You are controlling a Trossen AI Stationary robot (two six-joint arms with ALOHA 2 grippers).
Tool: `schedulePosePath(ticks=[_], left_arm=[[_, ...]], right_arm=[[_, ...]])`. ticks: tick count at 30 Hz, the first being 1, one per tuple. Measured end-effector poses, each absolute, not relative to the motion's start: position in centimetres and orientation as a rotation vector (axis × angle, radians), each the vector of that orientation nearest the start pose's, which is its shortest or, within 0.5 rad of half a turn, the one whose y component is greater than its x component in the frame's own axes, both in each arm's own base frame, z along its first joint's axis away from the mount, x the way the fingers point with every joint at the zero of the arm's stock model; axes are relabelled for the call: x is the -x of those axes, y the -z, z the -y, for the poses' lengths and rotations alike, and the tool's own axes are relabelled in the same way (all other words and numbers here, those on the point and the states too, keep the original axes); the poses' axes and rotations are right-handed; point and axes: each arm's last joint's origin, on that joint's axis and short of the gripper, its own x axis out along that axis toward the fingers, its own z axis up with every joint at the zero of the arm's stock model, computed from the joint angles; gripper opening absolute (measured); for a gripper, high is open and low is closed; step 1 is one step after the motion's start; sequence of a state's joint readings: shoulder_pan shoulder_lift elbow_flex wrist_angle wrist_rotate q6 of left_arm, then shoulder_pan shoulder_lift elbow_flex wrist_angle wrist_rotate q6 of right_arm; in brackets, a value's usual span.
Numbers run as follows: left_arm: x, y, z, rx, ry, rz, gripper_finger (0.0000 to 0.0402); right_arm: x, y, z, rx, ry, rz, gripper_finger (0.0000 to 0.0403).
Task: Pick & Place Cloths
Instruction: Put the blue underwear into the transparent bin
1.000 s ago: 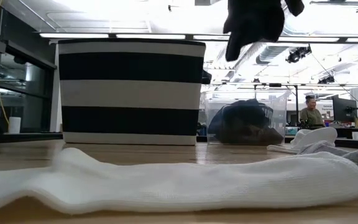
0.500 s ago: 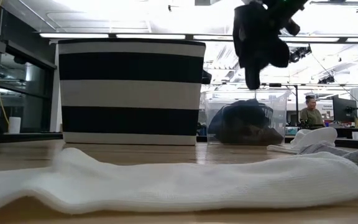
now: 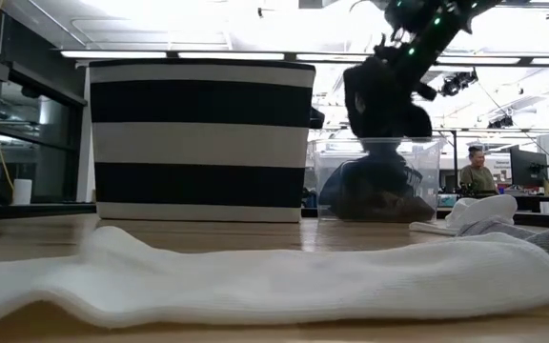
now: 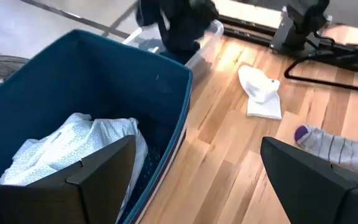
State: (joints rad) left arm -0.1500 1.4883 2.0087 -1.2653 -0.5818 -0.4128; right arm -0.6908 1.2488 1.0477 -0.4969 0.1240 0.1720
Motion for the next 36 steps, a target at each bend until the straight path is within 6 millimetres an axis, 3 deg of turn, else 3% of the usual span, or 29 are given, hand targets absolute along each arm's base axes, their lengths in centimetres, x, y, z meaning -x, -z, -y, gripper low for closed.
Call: schedulePosePath(ticks=[15, 26, 30, 36], left_arm=[[-26.1, -43.0, 3.2, 0.076, -0.640, -0.710, 0.0340], [-25.8, -41.5, 3.2, 0.071, -0.623, -0.745, 0.0340], [-25.6, -41.7, 3.2, 0.076, -0.618, -0.737, 0.0340], [-25.3, -41.9, 3.1, 0.078, -0.610, -0.734, 0.0340]], right_arm=[[-22.7, -24.2, 19.9, -0.951, 0.987, -0.615, 0.0020], [-22.9, -22.5, 20.9, -1.058, 1.022, -0.631, 0.0027], [-22.8, -22.9, 20.7, -1.076, 0.976, -0.631, 0.0068], [-22.0, -24.1, 20.1, -1.069, 0.947, -0.629, 0.0173]])
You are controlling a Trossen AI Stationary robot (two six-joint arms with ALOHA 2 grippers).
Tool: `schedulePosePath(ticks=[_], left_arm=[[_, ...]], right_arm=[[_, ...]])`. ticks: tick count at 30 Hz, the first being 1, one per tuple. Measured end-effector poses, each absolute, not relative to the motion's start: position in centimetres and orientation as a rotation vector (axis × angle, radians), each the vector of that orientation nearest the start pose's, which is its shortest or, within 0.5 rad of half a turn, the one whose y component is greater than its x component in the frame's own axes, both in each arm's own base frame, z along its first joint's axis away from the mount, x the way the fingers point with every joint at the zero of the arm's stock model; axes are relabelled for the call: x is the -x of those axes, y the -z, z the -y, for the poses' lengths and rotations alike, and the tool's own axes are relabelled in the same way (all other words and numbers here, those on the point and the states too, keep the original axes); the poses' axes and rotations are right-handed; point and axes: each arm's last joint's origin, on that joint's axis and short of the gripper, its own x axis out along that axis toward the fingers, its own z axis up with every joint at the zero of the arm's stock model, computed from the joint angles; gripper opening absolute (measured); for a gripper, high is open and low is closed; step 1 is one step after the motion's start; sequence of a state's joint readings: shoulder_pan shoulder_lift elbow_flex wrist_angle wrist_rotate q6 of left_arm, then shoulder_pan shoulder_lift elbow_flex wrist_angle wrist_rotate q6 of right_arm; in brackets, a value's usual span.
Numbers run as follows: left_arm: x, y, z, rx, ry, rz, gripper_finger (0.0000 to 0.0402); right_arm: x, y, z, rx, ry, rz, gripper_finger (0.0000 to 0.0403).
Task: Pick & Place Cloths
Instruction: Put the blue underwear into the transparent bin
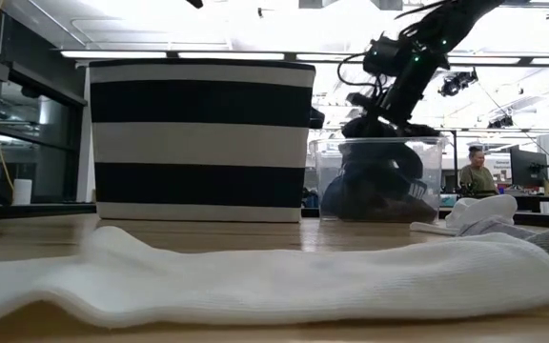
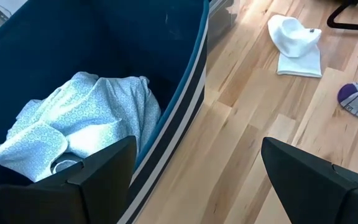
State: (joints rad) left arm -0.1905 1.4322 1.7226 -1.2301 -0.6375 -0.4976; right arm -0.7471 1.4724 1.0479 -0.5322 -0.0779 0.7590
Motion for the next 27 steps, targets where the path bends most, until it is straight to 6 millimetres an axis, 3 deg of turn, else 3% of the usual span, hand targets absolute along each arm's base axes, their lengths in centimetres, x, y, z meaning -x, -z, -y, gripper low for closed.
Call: schedulePosePath(ticks=[6, 14, 21, 27], left_arm=[[-24.9, -42.2, 3.1, 0.096, -0.598, -0.724, 0.0340], [-24.4, -42.7, 3.0, 0.114, -0.583, -0.706, 0.0340], [-24.2, -42.8, 3.0, 0.120, -0.582, -0.699, 0.0340], [-24.2, -42.8, 3.0, 0.120, -0.582, -0.699, 0.0340]], right_arm=[[-20.4, -25.7, 19.3, -1.123, 0.884, -0.625, 0.0240], [-18.1, -29.0, 17.1, -1.106, 0.870, -0.544, 0.0236], [-17.6, -32.7, 16.5, -0.979, 0.854, -0.254, 0.0183], [-18.8, -33.7, 17.5, -0.834, 0.867, -0.100, 0.0080]])
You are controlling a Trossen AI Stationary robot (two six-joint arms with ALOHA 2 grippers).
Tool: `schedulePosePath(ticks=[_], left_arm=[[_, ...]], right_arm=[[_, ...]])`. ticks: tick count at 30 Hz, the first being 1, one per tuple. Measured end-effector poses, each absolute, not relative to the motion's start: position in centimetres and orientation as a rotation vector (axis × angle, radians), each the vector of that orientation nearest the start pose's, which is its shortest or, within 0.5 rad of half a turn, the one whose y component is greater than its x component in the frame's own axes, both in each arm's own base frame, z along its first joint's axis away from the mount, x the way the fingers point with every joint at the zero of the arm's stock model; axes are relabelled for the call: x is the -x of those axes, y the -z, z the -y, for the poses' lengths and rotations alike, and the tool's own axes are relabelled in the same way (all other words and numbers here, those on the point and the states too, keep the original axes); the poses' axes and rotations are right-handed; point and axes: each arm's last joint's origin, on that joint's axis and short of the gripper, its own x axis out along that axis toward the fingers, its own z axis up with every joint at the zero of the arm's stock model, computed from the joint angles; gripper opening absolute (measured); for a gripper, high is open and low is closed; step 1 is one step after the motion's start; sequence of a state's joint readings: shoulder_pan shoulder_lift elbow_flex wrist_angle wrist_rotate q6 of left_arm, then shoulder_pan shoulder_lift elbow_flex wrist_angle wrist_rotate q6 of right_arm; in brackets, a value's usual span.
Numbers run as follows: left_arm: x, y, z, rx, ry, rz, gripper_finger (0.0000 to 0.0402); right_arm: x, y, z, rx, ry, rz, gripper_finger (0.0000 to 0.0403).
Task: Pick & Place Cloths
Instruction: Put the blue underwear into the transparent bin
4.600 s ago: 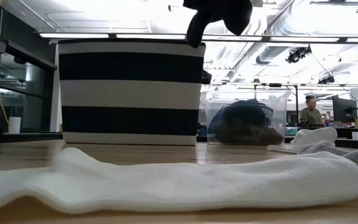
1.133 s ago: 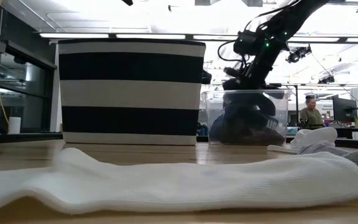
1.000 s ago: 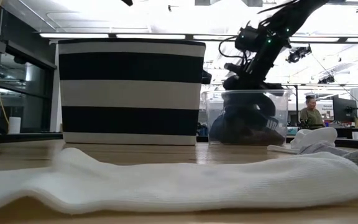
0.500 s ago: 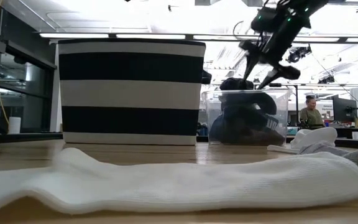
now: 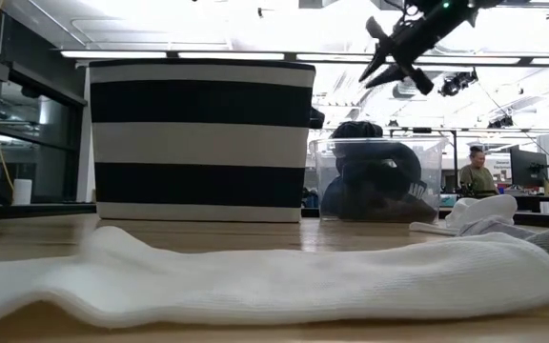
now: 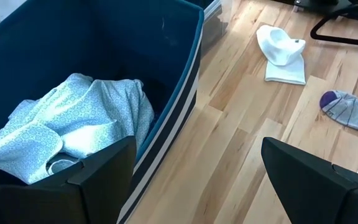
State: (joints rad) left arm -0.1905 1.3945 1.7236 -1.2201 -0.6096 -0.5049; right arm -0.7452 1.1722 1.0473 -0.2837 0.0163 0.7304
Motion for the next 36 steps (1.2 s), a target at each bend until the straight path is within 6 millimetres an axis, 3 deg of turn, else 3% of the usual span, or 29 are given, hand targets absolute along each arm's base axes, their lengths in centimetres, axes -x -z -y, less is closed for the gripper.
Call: schedulePosePath(ticks=[3, 5, 16, 25, 29, 36], left_arm=[[-24.2, -42.8, 3.0, 0.120, -0.582, -0.699, 0.0340], [-24.3, -42.8, 3.0, 0.120, -0.582, -0.699, 0.0340], [-24.3, -42.8, 3.0, 0.135, -0.564, -0.708, 0.0340], [-24.3, -42.8, 3.0, 0.146, -0.569, -0.704, 0.0340], [-24.3, -42.8, 3.0, 0.150, -0.570, -0.703, 0.0340], [-24.3, -42.8, 3.0, 0.151, -0.571, -0.703, 0.0340]], right_arm=[[-19.7, -33.2, 18.3, -0.807, 0.864, -0.096, 0.0018], [-20.4, -32.6, 18.9, -0.803, 0.869, -0.100, 0.0008], [-23.5, -26.5, 21.7, -0.911, 0.917, -0.298, 0.0002], [-24.7, -21.7, 22.8, -1.014, 0.938, -0.482, 0.0003], [-25.0, -20.9, 22.9, -1.033, 0.928, -0.513, 0.0003], [-24.9, -21.3, 22.8, -1.042, 0.886, -0.509, 0.0002]])
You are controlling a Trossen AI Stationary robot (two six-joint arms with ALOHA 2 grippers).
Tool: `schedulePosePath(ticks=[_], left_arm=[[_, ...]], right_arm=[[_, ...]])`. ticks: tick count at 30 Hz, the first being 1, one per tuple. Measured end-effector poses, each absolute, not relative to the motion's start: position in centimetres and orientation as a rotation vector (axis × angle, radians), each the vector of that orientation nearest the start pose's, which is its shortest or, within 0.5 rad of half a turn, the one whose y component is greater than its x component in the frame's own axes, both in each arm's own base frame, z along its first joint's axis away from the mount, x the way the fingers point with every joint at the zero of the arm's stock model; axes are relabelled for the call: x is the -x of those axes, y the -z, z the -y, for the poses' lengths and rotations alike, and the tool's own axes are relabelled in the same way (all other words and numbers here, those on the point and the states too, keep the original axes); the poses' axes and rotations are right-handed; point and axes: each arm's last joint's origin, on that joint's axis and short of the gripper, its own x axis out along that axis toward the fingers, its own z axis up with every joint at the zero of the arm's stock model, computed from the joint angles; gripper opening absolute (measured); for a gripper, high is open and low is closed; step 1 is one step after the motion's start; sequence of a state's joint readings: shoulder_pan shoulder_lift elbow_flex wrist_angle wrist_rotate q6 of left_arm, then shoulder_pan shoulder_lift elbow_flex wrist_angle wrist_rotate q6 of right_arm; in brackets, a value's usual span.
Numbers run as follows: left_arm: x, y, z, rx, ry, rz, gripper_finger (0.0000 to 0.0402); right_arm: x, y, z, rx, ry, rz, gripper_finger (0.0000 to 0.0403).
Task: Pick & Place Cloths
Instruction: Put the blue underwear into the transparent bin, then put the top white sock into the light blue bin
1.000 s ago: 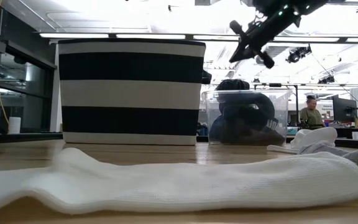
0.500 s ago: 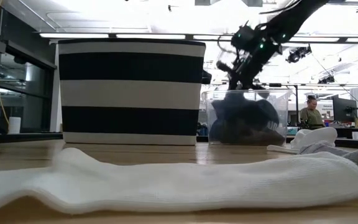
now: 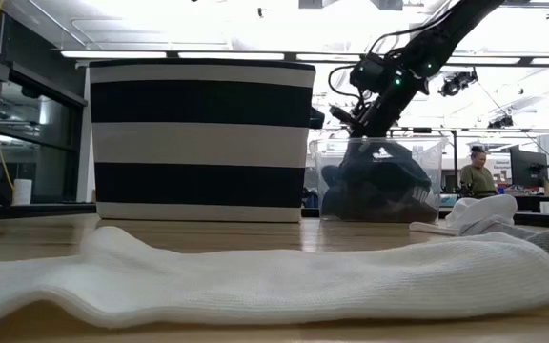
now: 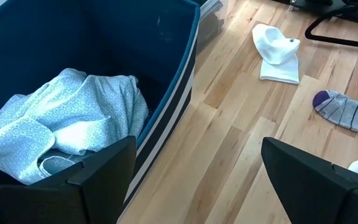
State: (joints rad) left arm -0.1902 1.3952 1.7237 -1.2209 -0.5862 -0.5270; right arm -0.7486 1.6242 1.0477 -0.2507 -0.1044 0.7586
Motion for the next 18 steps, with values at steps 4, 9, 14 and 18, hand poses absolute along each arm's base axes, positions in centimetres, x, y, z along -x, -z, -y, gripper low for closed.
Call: schedulePosePath(ticks=[4, 9, 14, 18], left_arm=[[-24.3, -42.8, 3.0, 0.150, -0.571, -0.704, 0.0340], [-24.3, -42.8, 3.0, 0.150, -0.571, -0.704, 0.0340], [-24.3, -42.8, 3.0, 0.150, -0.571, -0.704, 0.0340], [-24.3, -42.8, 3.0, 0.150, -0.571, -0.704, 0.0340]], right_arm=[[-24.7, -22.3, 22.5, -1.032, 0.866, -0.482, 0.0002], [-24.2, -24.0, 22.0, -0.946, 0.817, -0.461, 0.0003], [-23.8, -25.3, 21.5, -0.912, 0.759, -0.440, 0.0041], [-23.0, -26.4, 20.9, -0.919, 0.745, -0.436, 0.0112]])
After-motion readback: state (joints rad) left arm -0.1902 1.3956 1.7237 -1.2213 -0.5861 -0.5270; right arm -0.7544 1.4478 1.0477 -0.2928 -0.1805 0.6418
